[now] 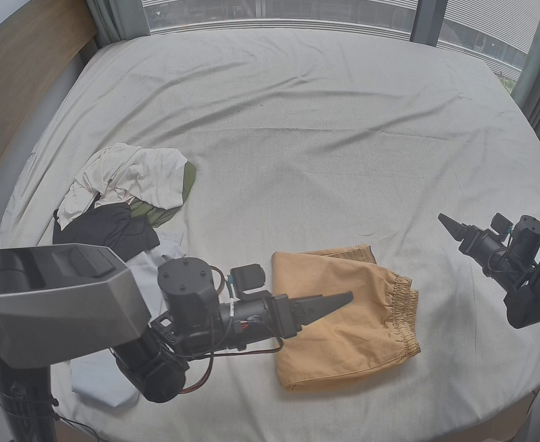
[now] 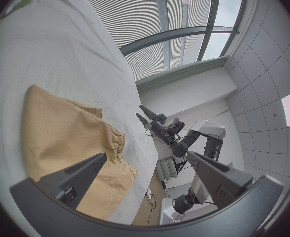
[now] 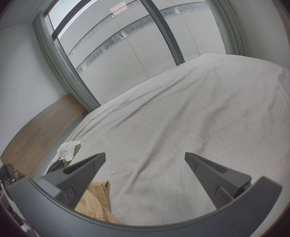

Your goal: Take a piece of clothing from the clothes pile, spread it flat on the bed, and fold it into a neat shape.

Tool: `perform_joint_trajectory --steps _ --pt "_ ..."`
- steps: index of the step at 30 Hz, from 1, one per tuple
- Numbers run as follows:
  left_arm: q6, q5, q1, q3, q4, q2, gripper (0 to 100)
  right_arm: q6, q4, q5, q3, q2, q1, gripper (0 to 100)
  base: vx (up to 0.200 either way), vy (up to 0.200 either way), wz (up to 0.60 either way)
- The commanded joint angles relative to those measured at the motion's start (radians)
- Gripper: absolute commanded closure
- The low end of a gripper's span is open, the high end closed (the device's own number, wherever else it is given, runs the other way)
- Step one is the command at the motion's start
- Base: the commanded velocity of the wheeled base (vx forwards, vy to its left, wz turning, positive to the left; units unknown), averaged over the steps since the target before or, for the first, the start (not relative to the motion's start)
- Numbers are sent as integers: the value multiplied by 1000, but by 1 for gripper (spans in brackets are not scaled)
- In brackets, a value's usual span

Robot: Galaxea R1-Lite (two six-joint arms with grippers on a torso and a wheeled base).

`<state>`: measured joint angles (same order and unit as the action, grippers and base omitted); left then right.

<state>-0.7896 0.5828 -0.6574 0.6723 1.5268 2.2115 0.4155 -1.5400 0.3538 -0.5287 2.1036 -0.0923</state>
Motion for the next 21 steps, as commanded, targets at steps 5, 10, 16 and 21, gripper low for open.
perform_joint_trajectory --steps 5,10,16,21 --pt "3 11 108 -100 1 -191 0 0 0 1 9 1 3 0 0 0 0" --pt "49 26 191 -198 13 -265 0 -1 0 2 27 1 13 0 0 0 0" --pt "52 85 306 -313 23 -392 0 -3 1 14 53 -2 39 0 0 0 0" --pt "73 137 354 -344 23 -432 0 -4 1 13 72 1 57 0 0 0 0"
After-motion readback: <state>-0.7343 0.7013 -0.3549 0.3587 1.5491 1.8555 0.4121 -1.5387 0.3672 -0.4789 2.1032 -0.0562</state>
